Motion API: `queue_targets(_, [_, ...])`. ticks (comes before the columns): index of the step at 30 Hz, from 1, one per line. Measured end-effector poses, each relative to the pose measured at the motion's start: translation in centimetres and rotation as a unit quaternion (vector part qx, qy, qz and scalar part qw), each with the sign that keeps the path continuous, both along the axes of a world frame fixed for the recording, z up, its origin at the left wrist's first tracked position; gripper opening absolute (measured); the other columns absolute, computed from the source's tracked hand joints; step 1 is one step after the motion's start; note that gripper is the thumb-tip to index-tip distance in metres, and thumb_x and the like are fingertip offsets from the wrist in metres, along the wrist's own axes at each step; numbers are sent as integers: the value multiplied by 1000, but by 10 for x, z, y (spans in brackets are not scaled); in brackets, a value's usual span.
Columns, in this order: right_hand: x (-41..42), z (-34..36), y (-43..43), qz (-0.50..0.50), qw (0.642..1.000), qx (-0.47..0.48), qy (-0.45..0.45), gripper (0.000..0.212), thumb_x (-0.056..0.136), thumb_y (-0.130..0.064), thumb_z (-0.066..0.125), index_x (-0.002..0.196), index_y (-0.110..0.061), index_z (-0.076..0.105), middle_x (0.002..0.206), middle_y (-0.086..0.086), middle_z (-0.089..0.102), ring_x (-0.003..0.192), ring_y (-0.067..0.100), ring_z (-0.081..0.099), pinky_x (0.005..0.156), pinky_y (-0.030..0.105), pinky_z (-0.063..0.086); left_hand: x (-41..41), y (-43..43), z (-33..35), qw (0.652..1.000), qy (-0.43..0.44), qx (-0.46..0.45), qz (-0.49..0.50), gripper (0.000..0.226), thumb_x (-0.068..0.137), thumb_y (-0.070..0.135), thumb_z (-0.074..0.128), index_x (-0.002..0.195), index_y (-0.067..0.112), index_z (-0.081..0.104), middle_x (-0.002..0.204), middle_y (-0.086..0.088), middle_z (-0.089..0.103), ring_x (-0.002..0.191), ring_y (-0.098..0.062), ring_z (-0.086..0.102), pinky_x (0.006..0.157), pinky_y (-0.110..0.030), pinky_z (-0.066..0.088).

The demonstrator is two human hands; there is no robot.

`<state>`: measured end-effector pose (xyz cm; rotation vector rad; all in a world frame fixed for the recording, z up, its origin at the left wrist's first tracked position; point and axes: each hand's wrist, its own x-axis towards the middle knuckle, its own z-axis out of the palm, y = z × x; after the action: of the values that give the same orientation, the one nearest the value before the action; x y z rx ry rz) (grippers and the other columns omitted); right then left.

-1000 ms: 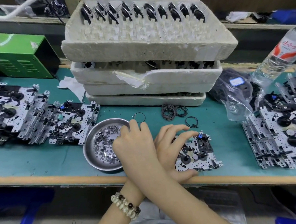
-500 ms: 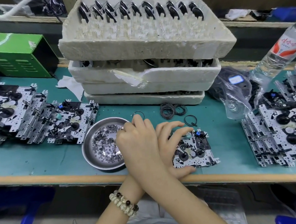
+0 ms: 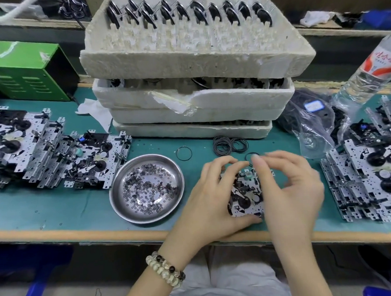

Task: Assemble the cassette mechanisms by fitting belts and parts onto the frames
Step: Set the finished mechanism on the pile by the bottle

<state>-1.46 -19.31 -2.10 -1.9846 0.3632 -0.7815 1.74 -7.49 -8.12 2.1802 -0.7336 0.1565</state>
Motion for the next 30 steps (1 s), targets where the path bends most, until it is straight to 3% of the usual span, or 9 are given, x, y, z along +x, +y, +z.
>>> queue_targets(3, [-8,-17,-10,-53,995,9,88,17,83,-28,76,75,-39,65,99,-7,62,111,27,48,88,5,26,0,-3,2,1000,-17,15,21,92,65,59,82,140,24,44,140,7,38,121,-15,45,91,-41,52])
queue_targets(6, [-13,-27,-1,-66,992,-14,111,7,81,-35,74,75,-37,71,106,-12,60,109,18,37,96,27,29,-3,-3,4,999,-36,12,32,82,68,55,77,137,21,48,140,4,41,115,-16,47,84,-38,53])
queue_targets(8, [-12,-31,8,-74,989,-27,128,6,80,-40,73,76,-35,74,112,-14,60,110,16,34,94,34,28,-5,-3,6,998,-48,20,40,75,71,52,70,135,19,51,140,2,42,112,-15,48,79,-34,52])
queue_targets(11, [-9,-35,17,-73,985,-28,151,8,79,-39,73,72,-39,71,115,-16,58,112,15,33,89,30,20,-6,-4,8,996,-68,33,50,67,72,44,65,133,17,55,139,1,45,111,-17,49,71,-34,53])
queue_targets(15, [-9,-40,22,-92,986,-36,135,10,78,-31,77,72,-36,72,116,-14,60,113,19,35,89,30,20,-6,-5,9,992,-94,55,63,65,68,34,77,129,19,60,138,3,48,112,-17,52,62,-35,54])
queue_targets(21, [-10,-45,23,-98,984,-59,139,10,78,-29,79,71,-31,73,117,-14,60,114,23,37,94,42,26,-6,-5,8,991,-98,57,66,64,68,32,79,128,21,61,138,3,50,113,-16,52,60,-34,53])
queue_targets(30, [-8,-49,22,-102,983,-77,133,15,77,-27,81,67,-30,70,114,-13,61,112,27,40,93,48,29,-5,-5,8,990,-103,62,67,60,69,32,75,127,20,61,137,2,51,115,-17,50,58,-32,53])
